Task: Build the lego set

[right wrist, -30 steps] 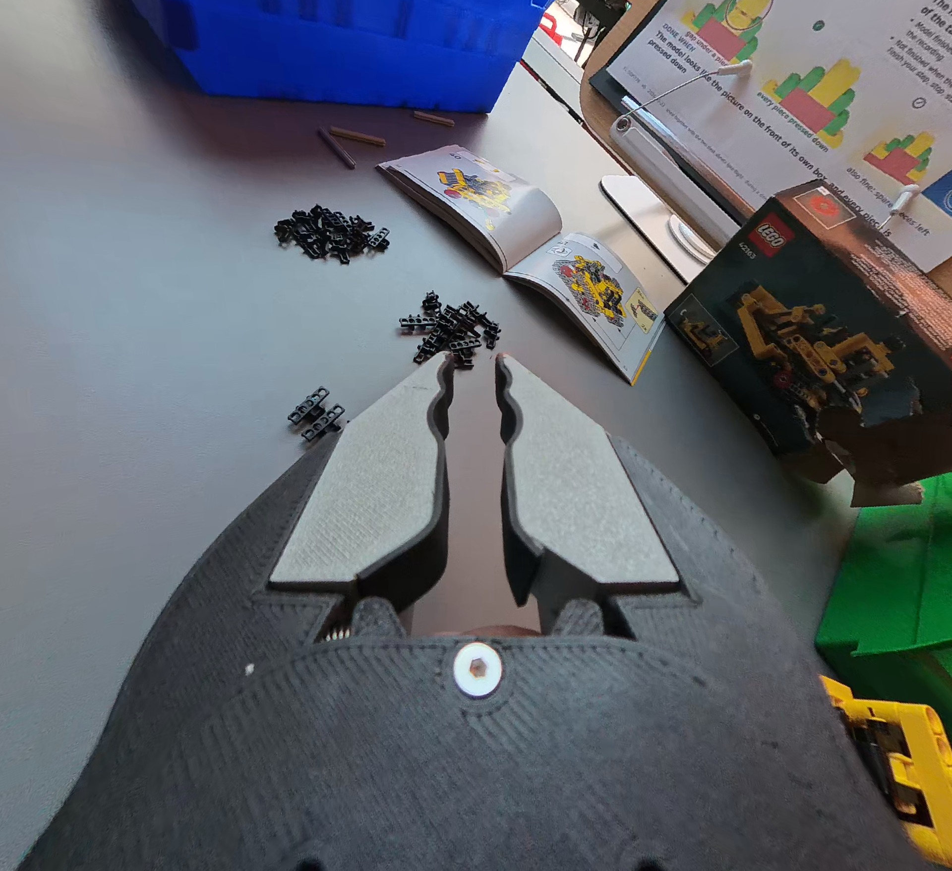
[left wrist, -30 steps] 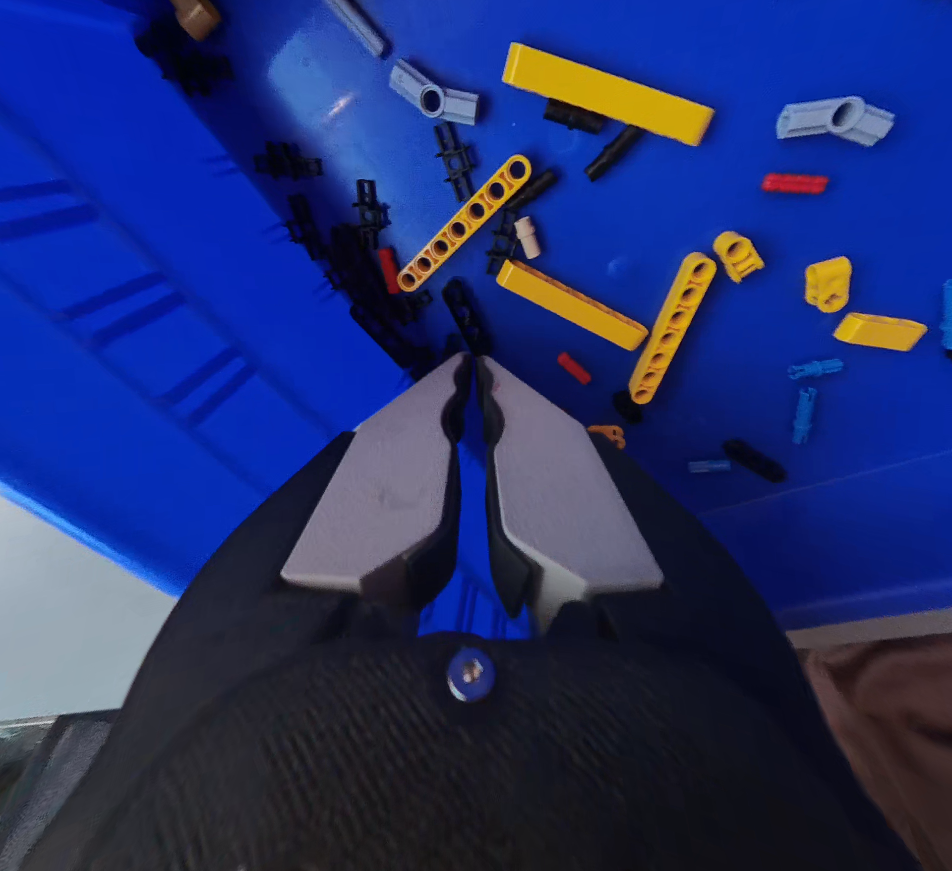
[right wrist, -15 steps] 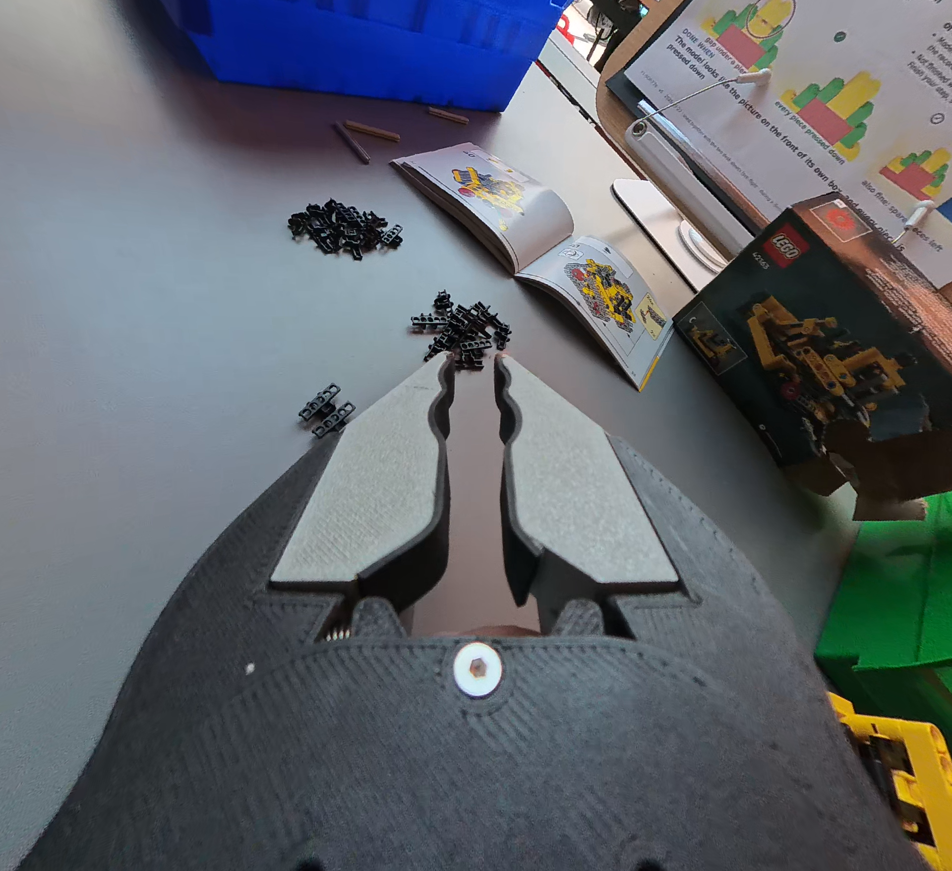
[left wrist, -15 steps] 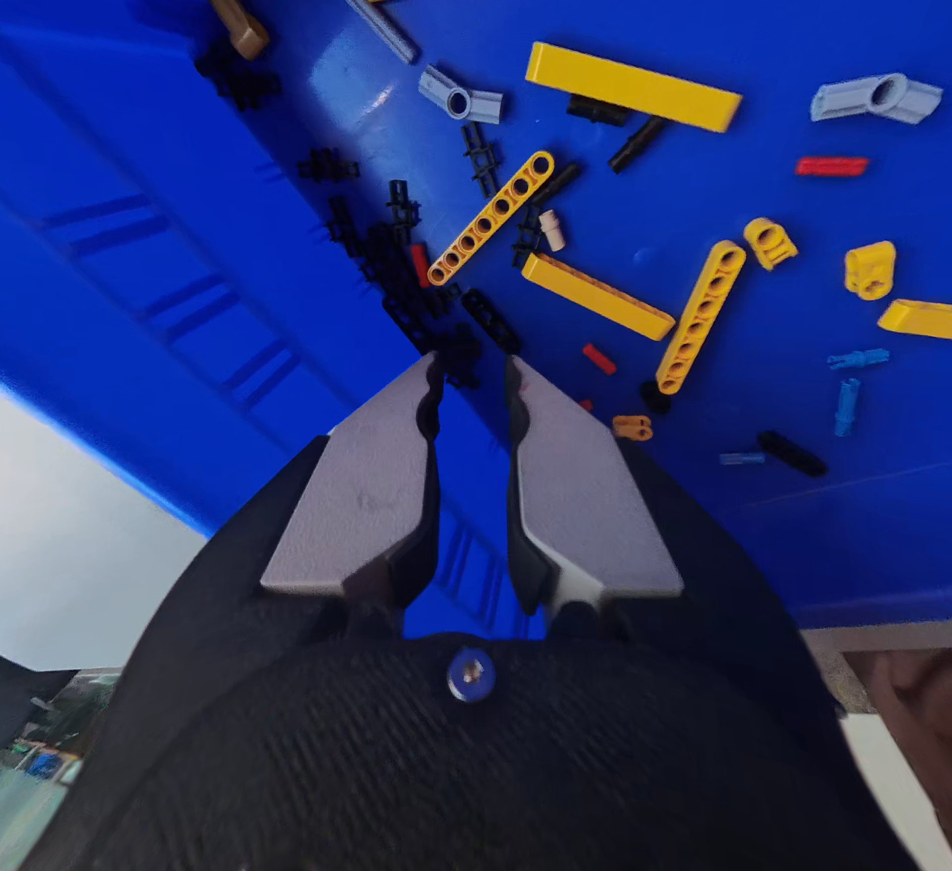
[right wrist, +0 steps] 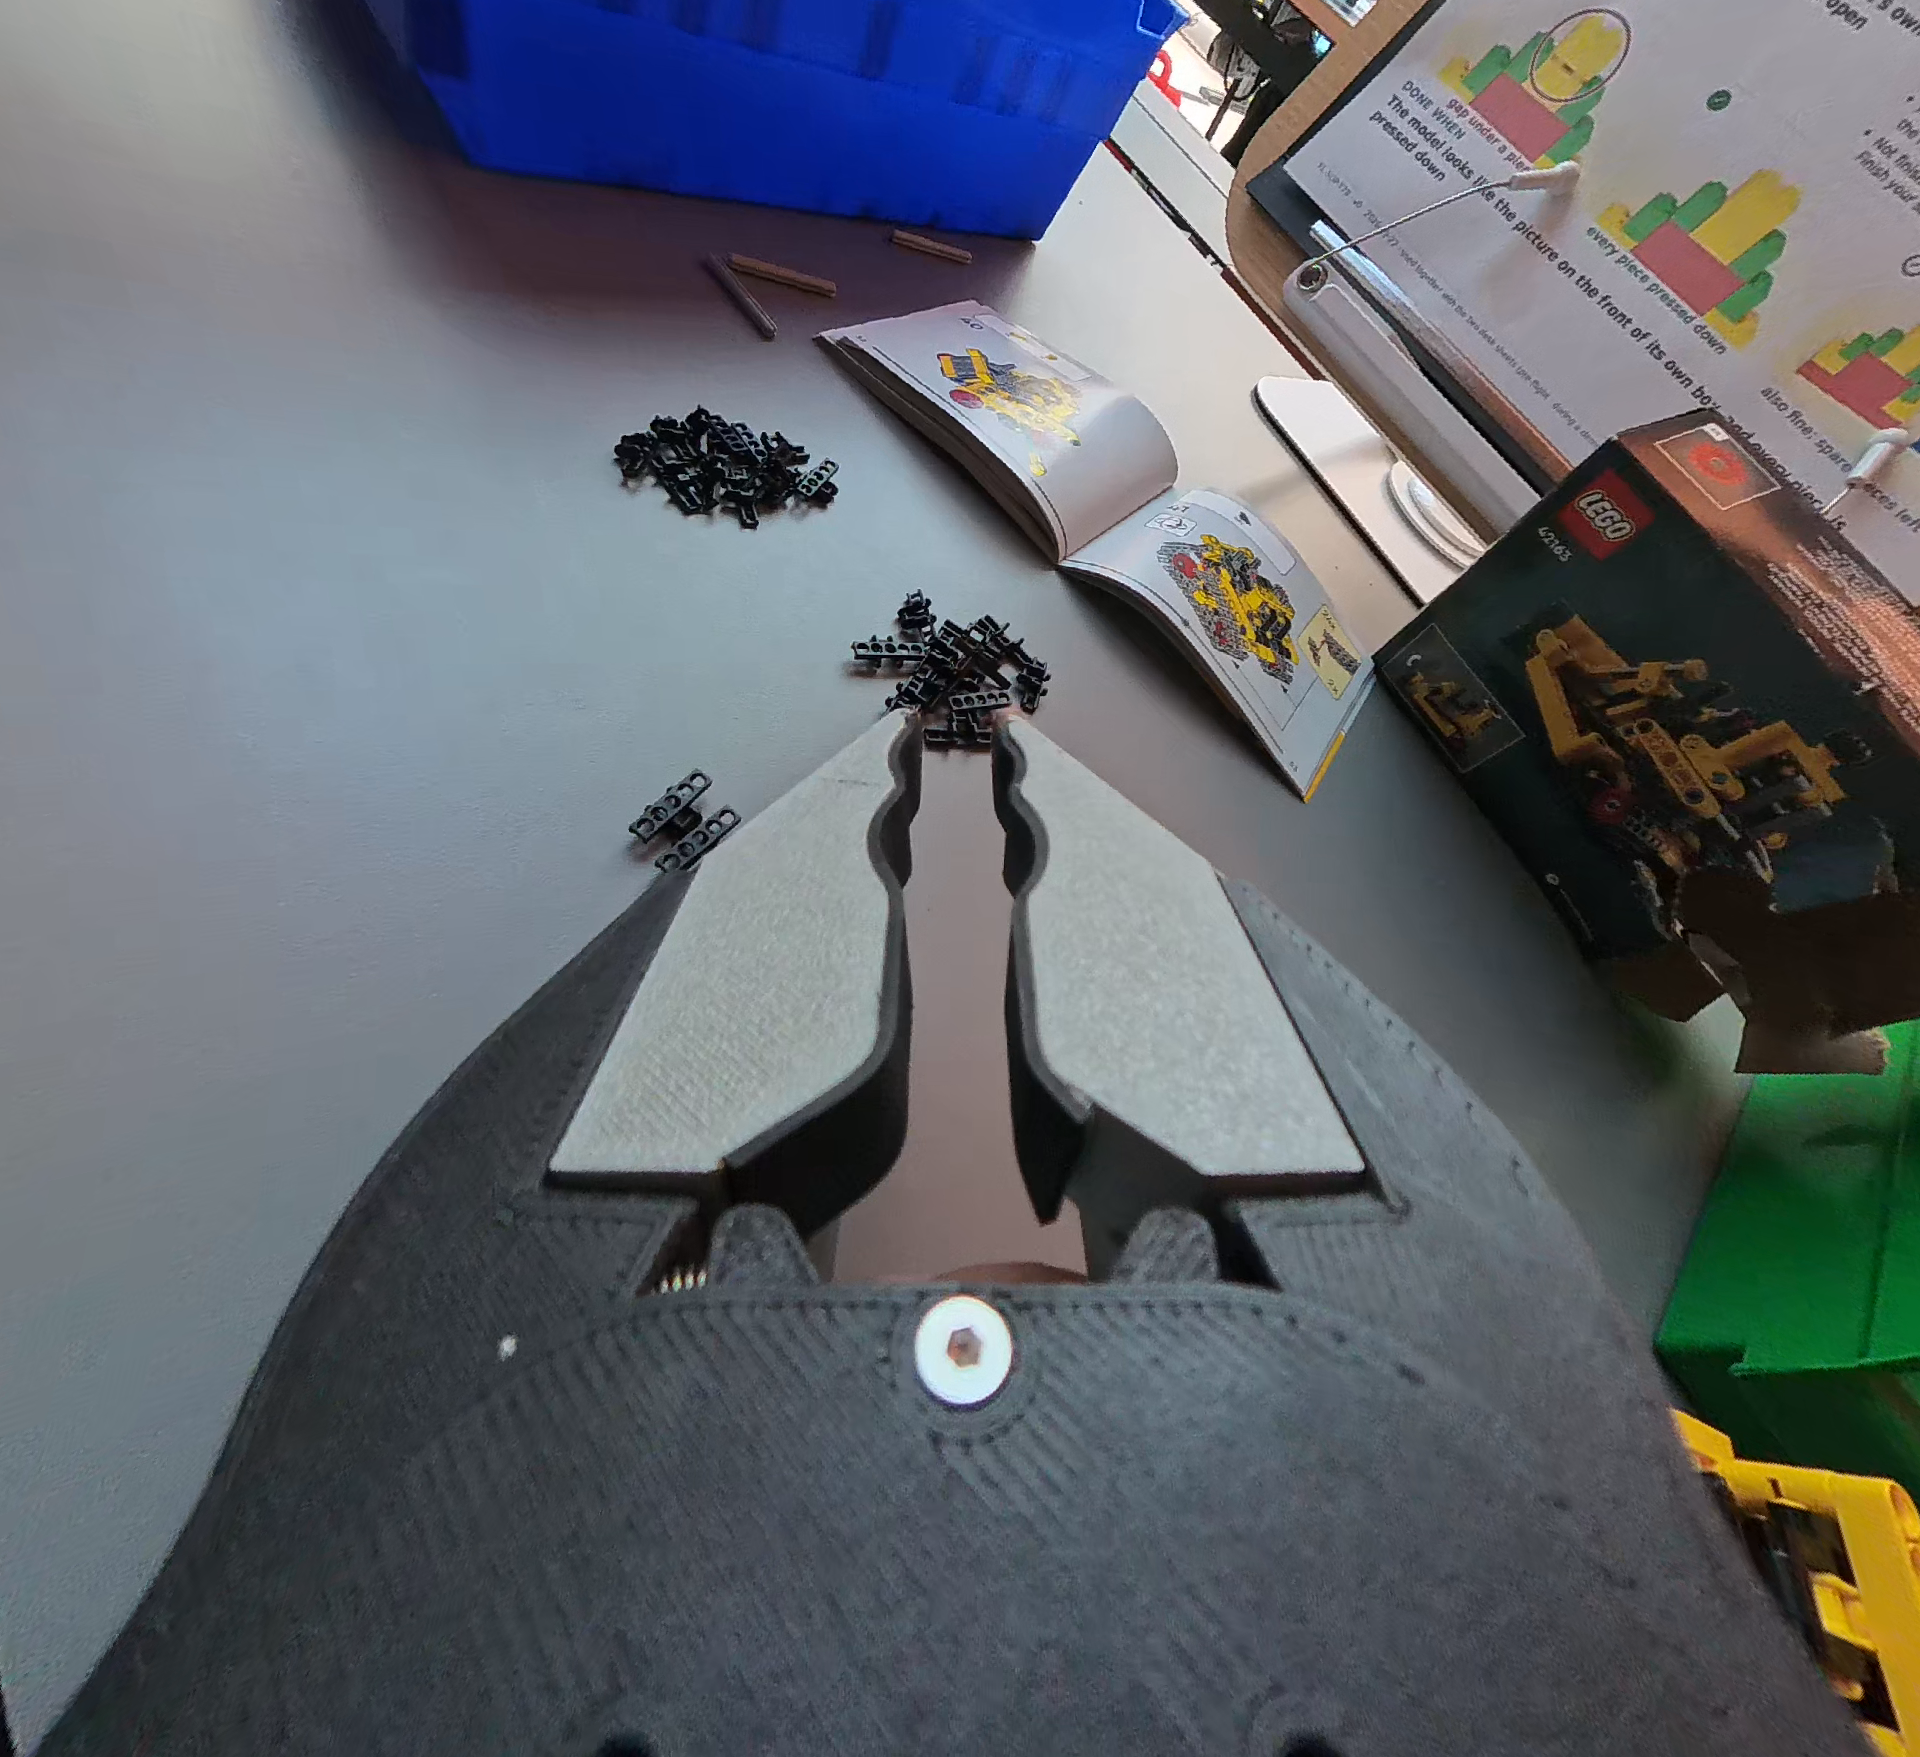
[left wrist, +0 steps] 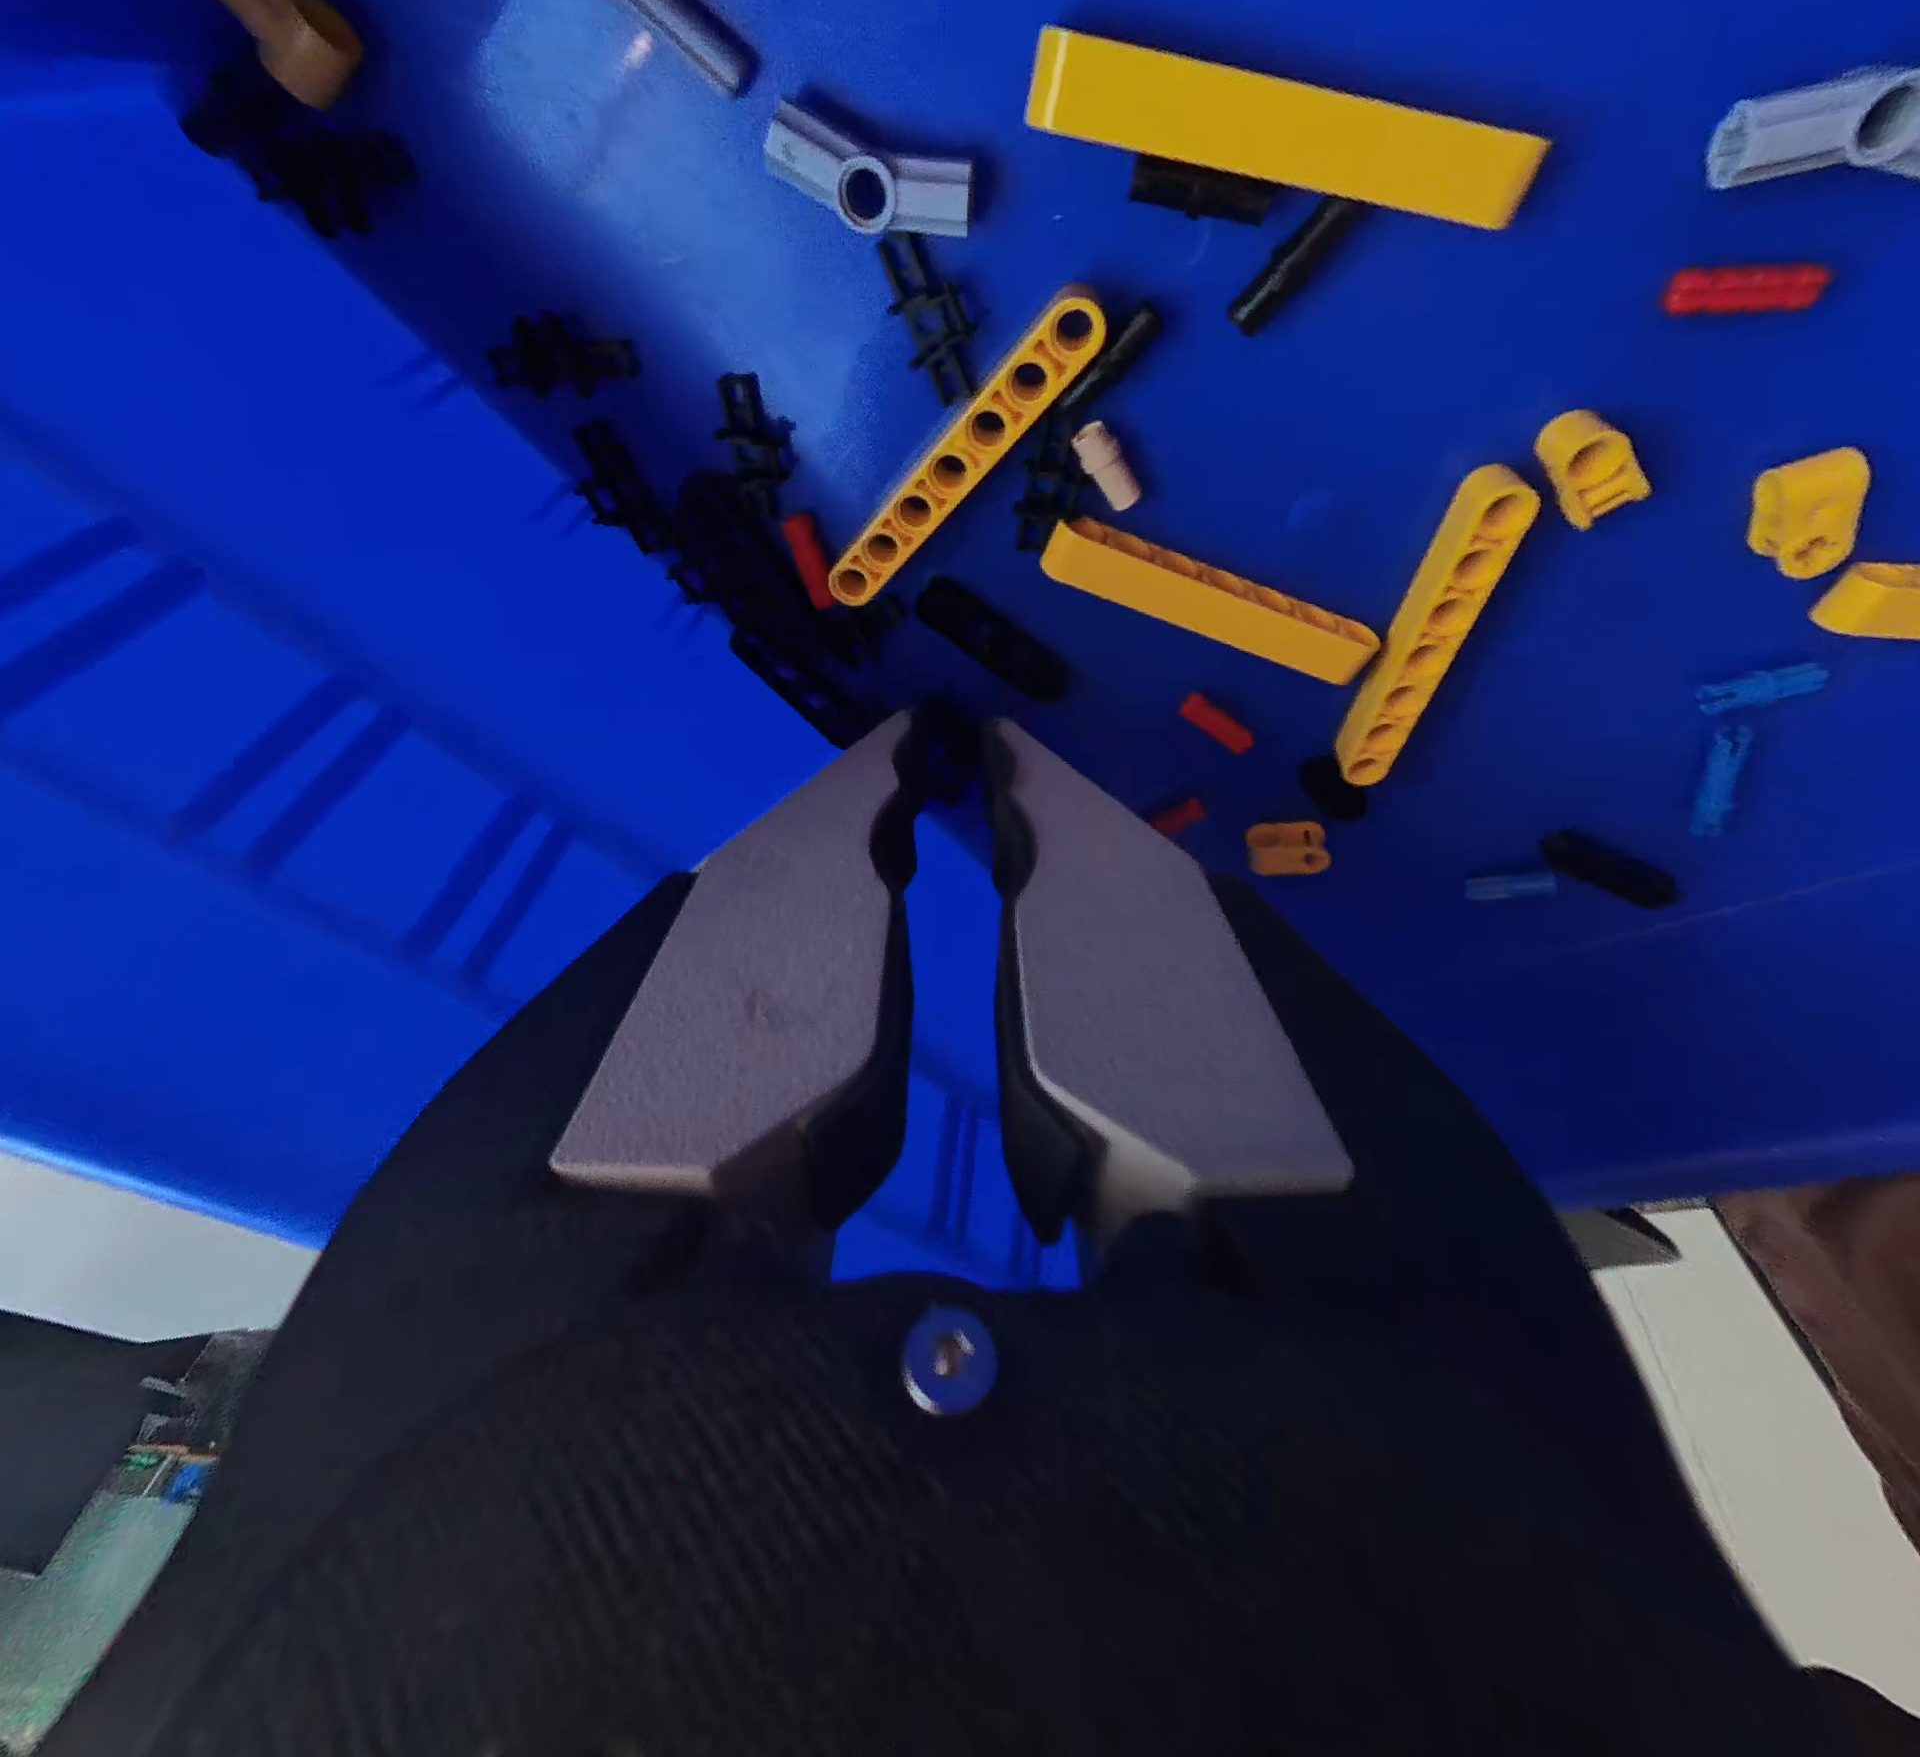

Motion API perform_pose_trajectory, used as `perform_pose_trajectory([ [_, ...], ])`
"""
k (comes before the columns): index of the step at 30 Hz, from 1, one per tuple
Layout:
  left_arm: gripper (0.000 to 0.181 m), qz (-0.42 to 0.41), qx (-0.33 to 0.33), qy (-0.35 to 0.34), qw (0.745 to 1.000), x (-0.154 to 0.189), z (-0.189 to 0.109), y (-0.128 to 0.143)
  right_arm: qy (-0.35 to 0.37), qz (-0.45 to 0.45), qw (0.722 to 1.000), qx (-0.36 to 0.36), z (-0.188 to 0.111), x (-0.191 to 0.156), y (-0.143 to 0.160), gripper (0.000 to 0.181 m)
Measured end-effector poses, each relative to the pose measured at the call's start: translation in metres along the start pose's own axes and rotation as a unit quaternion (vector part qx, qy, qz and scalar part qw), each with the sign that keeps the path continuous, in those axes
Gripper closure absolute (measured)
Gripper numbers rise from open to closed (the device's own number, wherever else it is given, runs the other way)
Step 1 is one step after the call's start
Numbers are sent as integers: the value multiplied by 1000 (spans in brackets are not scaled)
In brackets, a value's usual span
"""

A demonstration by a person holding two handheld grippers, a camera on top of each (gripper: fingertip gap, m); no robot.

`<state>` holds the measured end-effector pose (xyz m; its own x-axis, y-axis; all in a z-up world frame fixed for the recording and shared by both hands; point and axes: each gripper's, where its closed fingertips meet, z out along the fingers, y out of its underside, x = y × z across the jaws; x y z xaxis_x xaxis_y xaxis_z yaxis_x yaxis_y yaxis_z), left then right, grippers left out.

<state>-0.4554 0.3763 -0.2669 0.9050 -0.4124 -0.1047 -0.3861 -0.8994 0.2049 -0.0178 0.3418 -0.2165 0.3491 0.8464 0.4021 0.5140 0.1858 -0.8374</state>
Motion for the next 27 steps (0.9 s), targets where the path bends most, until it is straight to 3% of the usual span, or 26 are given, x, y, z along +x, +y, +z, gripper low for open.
perform_pose_trajectory([
  [1, 174, 5, -6, -1, 1000, 2, 0, 2, 0, 0, 1000, 1, 0, 0, 0, 171],
  [5, 174, 28, -20, -20, 999, 6, 1, 9, -4, 0, 1000, 5, -1, -1, -2, 172],
  [8, 174, 39, 4, -17, 999, 13, -4, 8, -4, -1, 1000, 6, -1, -2, -3, 172],
  [10, 174, 43, 55, -19, 997, 18, -18, 1, -4, 1, 1000, 9, -2, -2, -4, 172],
  [13, 174, 32, 212, 1, 977, 35, -57, -19, -15, 10, 1000, 22, -3, -5, -9, 170],
  [16, 175, 51, 383, 118, 915, 93, -103, -24, -27, 12, 998, 52, -7, -14, -26, 165],
  [19, 175, 86, 492, 282, 819, 176, -150, -6, -50, 10, 995, 83, -10, -34, -52, 157],
  [24, 175, 168, 533, 436, 705, 294, -180, 29, -73, -47, 988, 129, -21, -78, -101, 151],
  [27, 175, 191, 509, 512, 665, 345, -180, 38, -70, -93, 983, 144, -28, -100, -117, 152],
])
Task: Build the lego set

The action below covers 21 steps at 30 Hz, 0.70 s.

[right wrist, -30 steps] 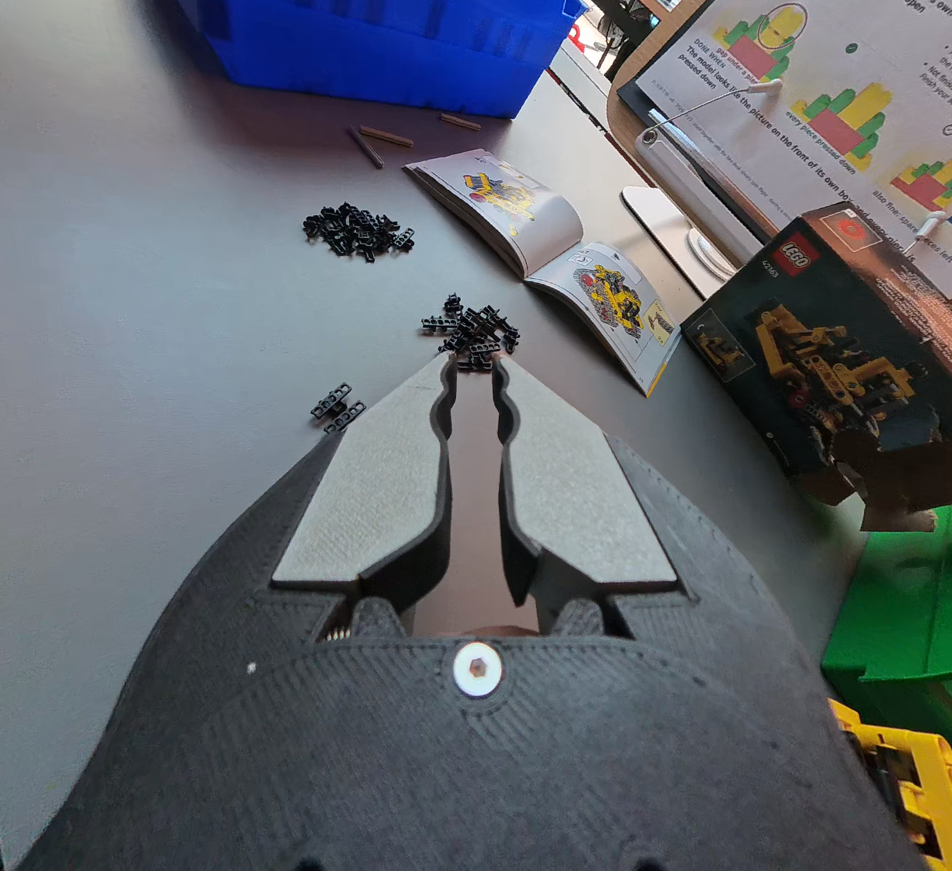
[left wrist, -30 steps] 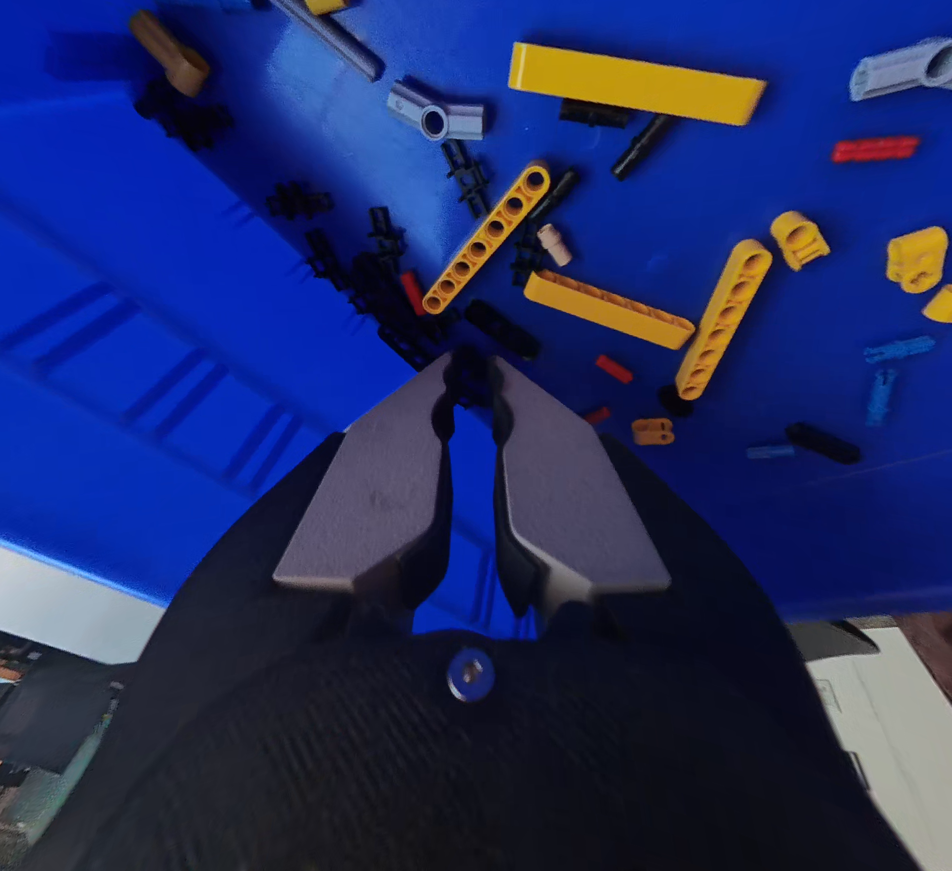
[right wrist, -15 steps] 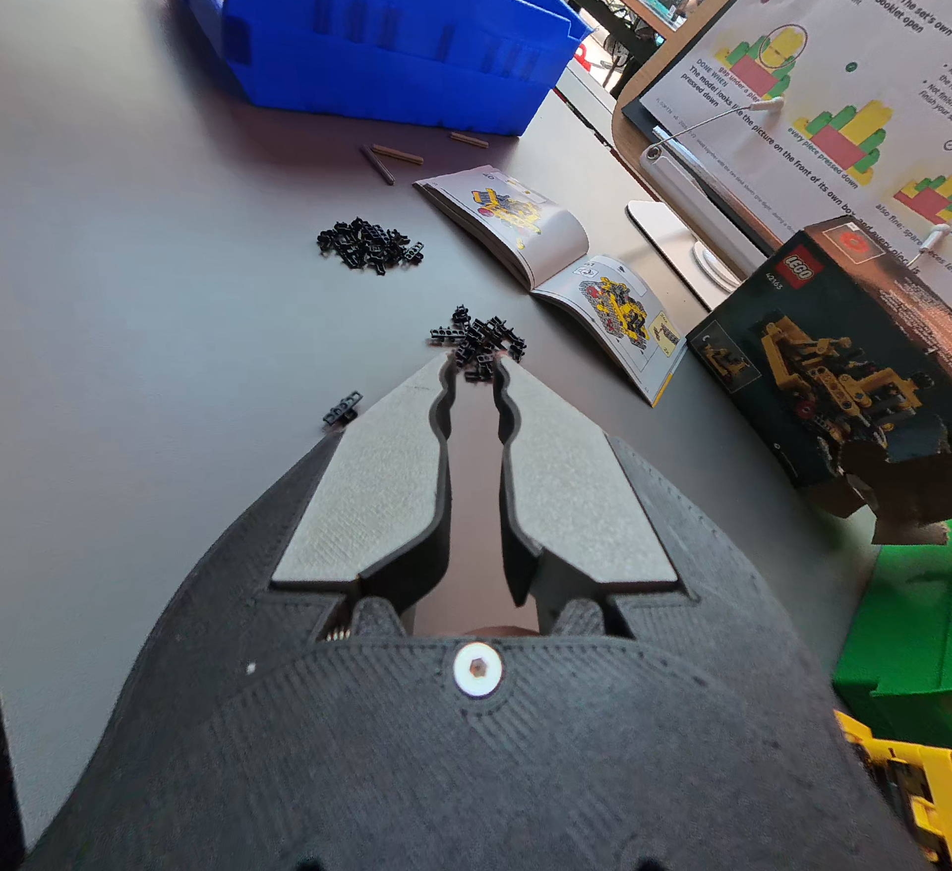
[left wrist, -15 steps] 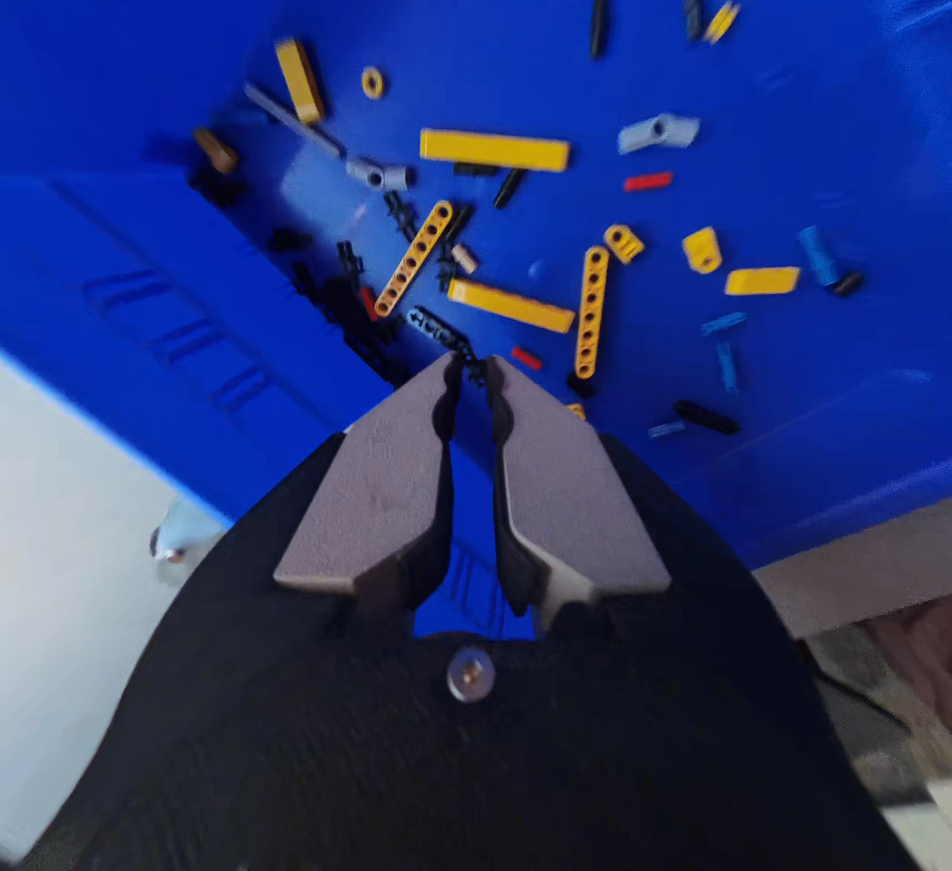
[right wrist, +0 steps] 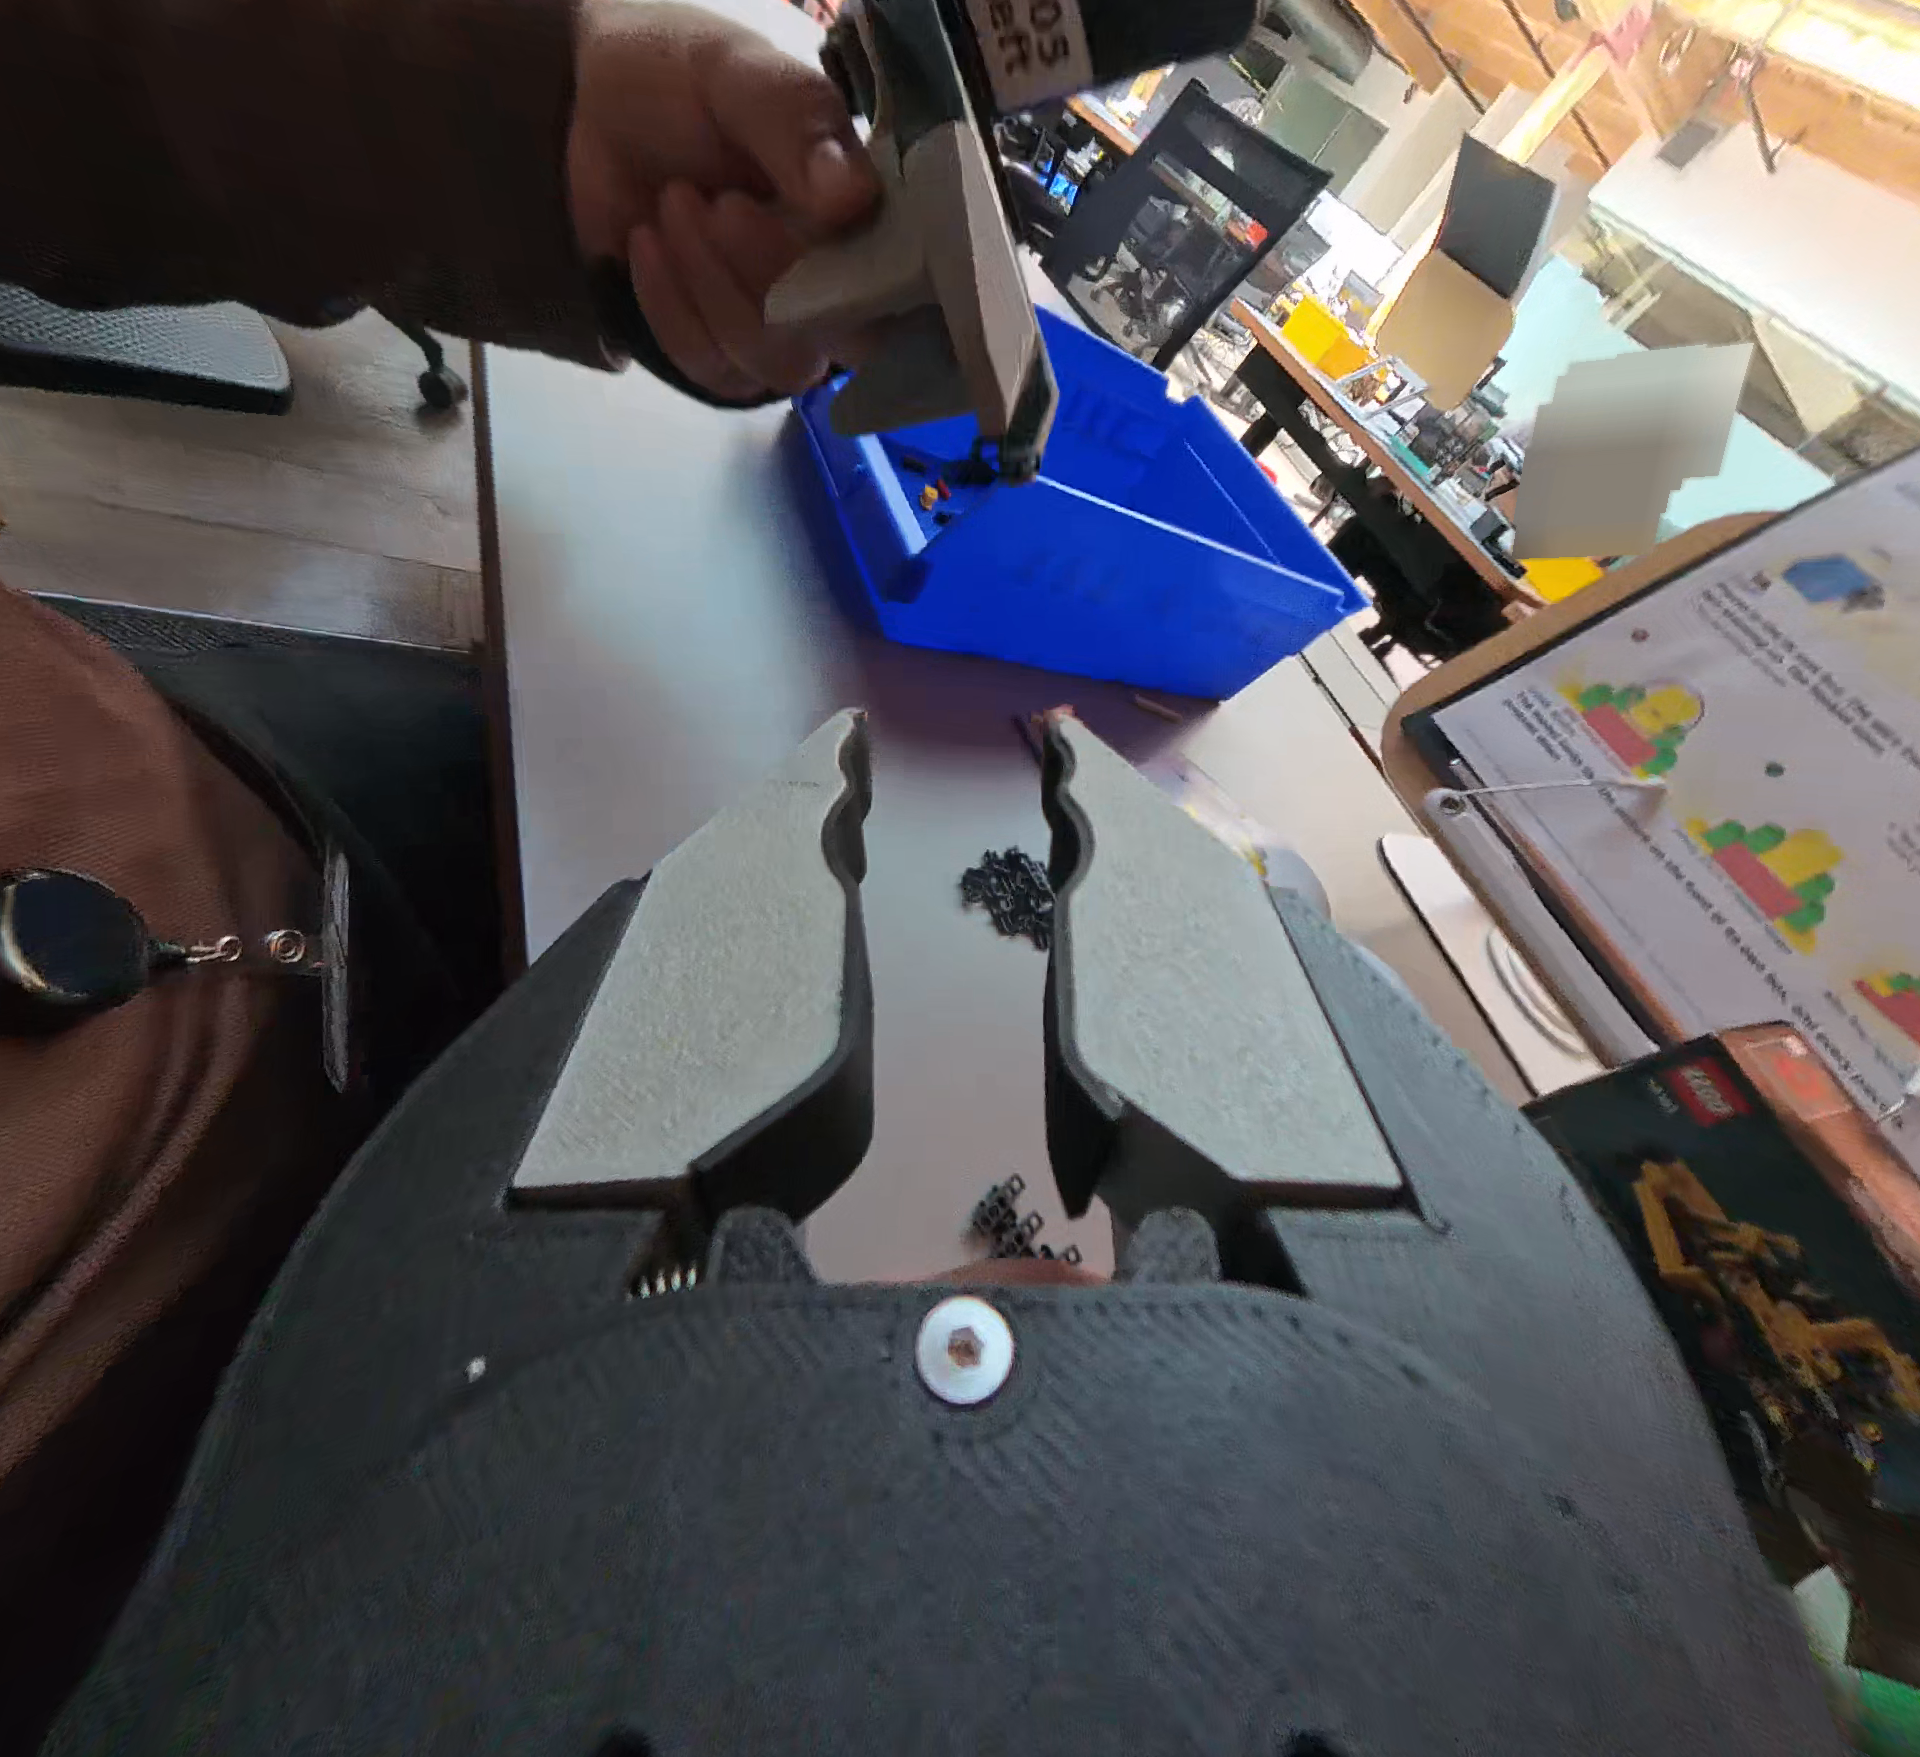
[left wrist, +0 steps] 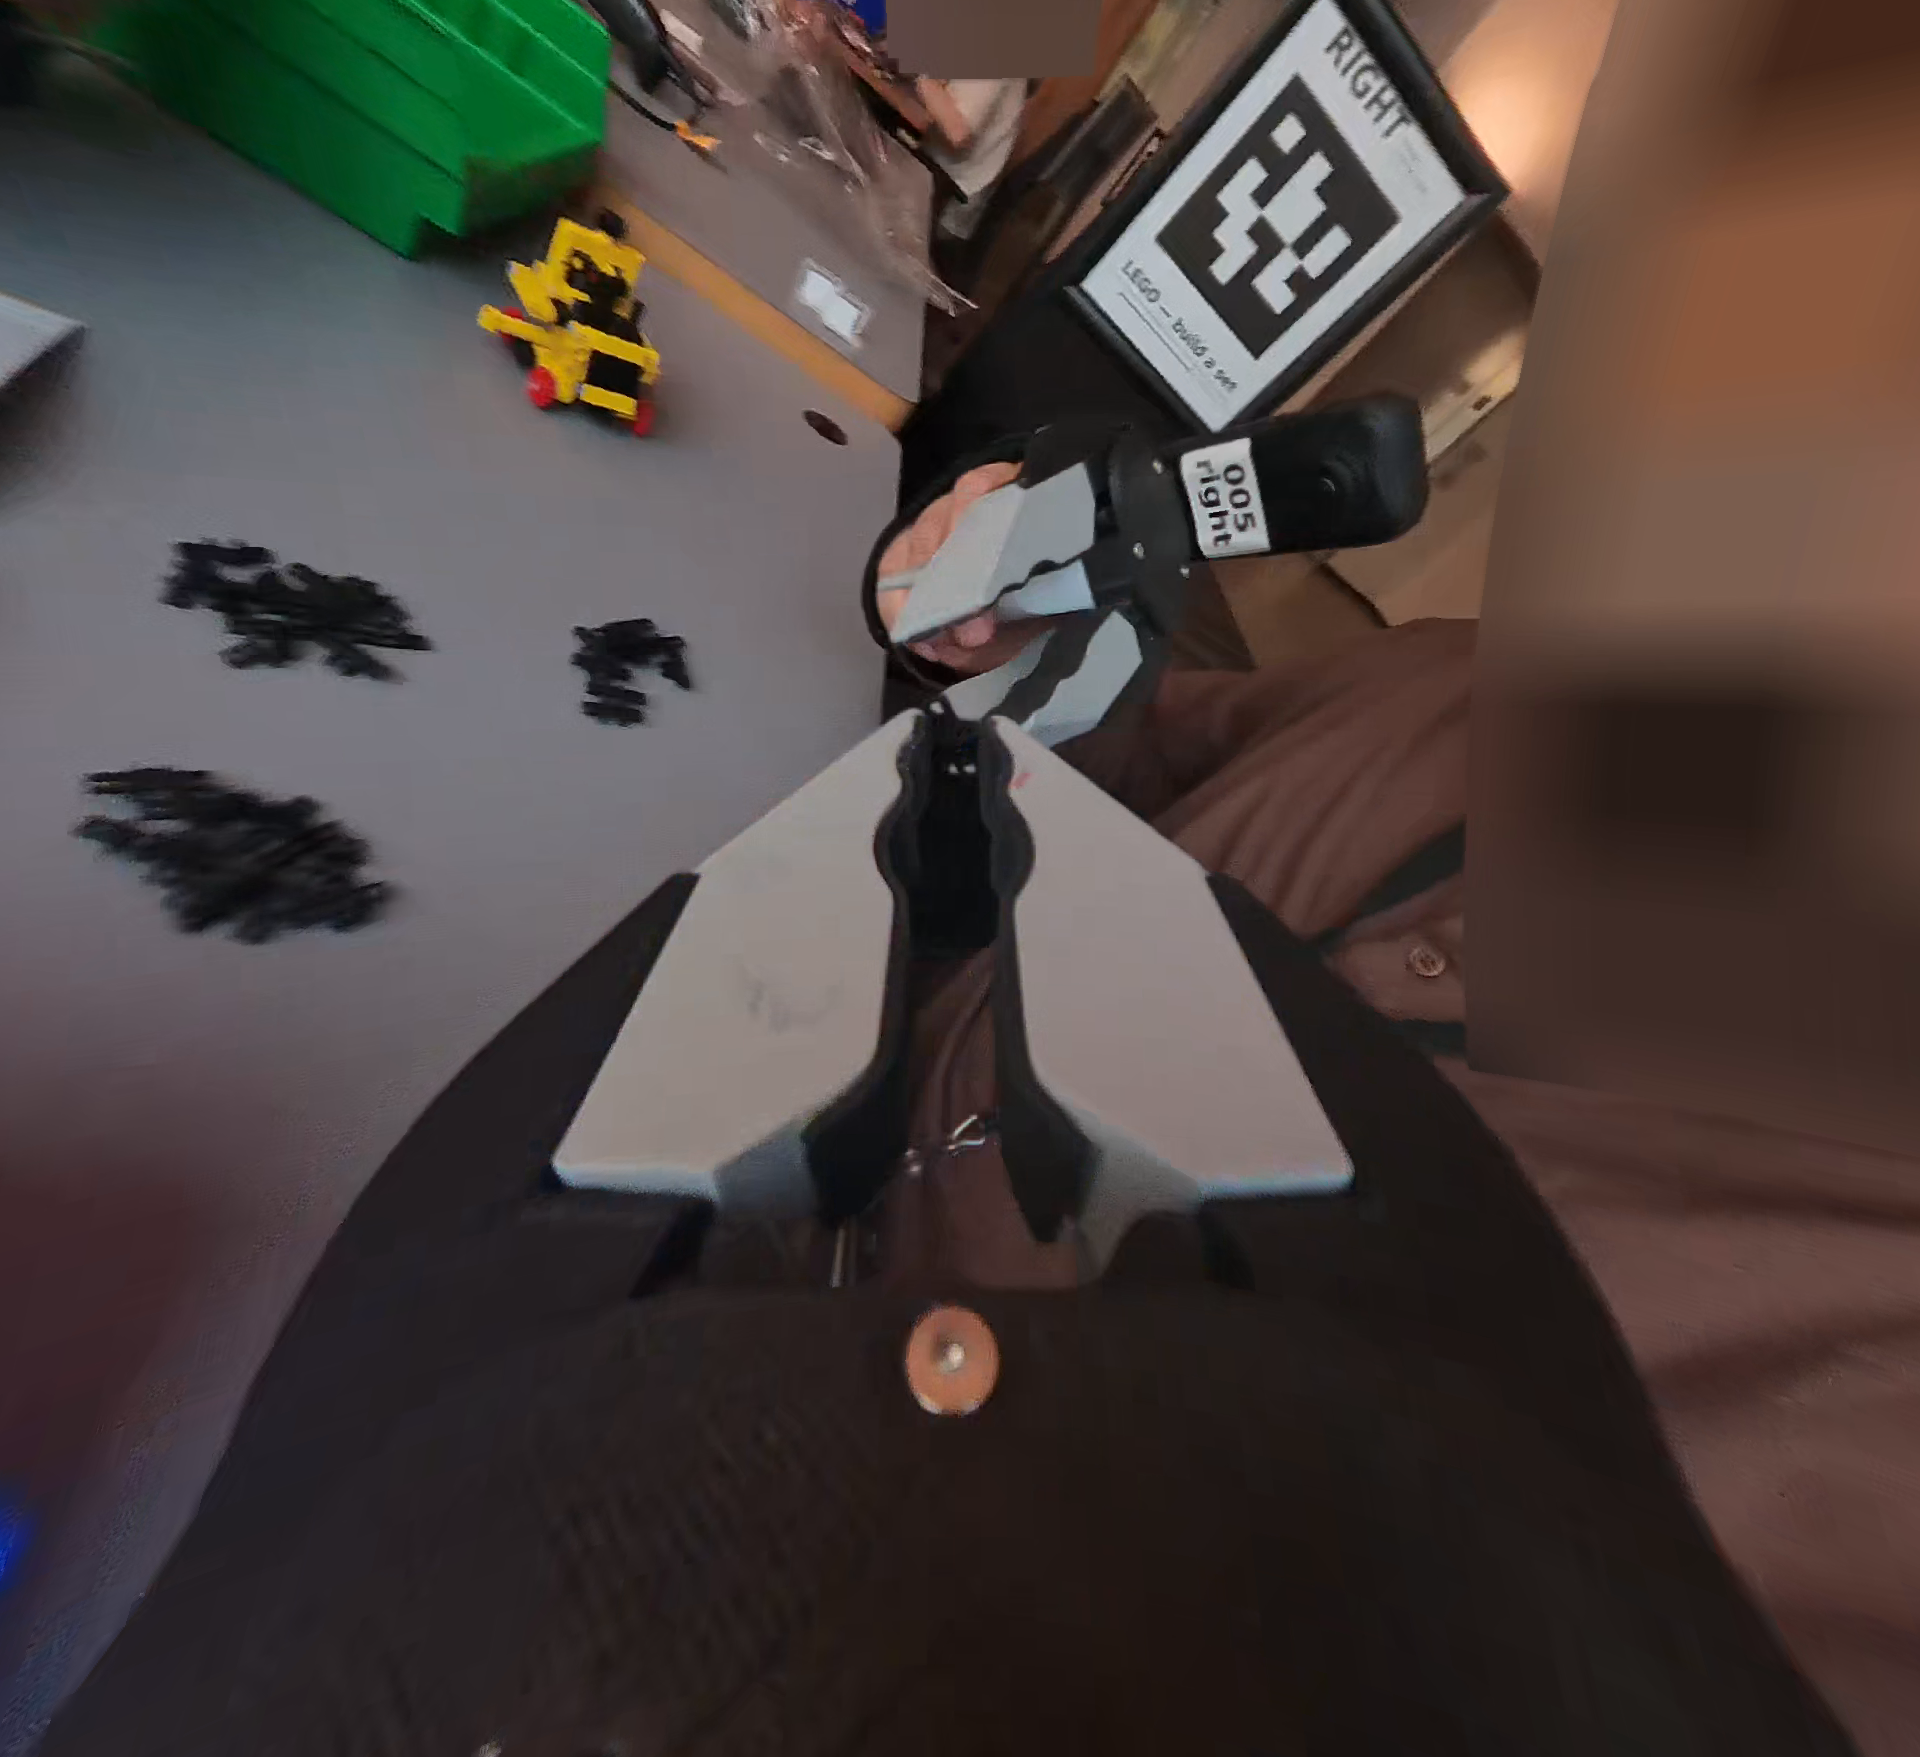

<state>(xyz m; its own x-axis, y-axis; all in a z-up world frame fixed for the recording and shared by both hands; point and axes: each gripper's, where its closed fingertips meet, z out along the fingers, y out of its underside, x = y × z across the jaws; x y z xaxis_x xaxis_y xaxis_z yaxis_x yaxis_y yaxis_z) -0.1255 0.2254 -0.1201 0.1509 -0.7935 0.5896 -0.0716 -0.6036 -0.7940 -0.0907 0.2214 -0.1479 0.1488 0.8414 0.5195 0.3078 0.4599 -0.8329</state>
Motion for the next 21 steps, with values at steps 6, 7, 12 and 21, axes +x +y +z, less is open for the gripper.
perform_pose_trajectory([
  [6, 175, -45, -21, 43, 998, 3, 39, 27, 8, -43, 999, 10, -4, -15, -9, 155],
  [7, 175, -48, -18, 46, 998, 4, 41, 27, 9, -44, 999, 9, -4, -15, -8, 156],
  [12, 175, -56, -21, 54, 997, 4, 52, 33, -4, -40, 999, 11, -1, -19, -5, 157],
  [21, 175, -52, -24, 48, 997, -2, 54, 38, -20, -25, 999, 7, 2, -21, 3, 163],
])
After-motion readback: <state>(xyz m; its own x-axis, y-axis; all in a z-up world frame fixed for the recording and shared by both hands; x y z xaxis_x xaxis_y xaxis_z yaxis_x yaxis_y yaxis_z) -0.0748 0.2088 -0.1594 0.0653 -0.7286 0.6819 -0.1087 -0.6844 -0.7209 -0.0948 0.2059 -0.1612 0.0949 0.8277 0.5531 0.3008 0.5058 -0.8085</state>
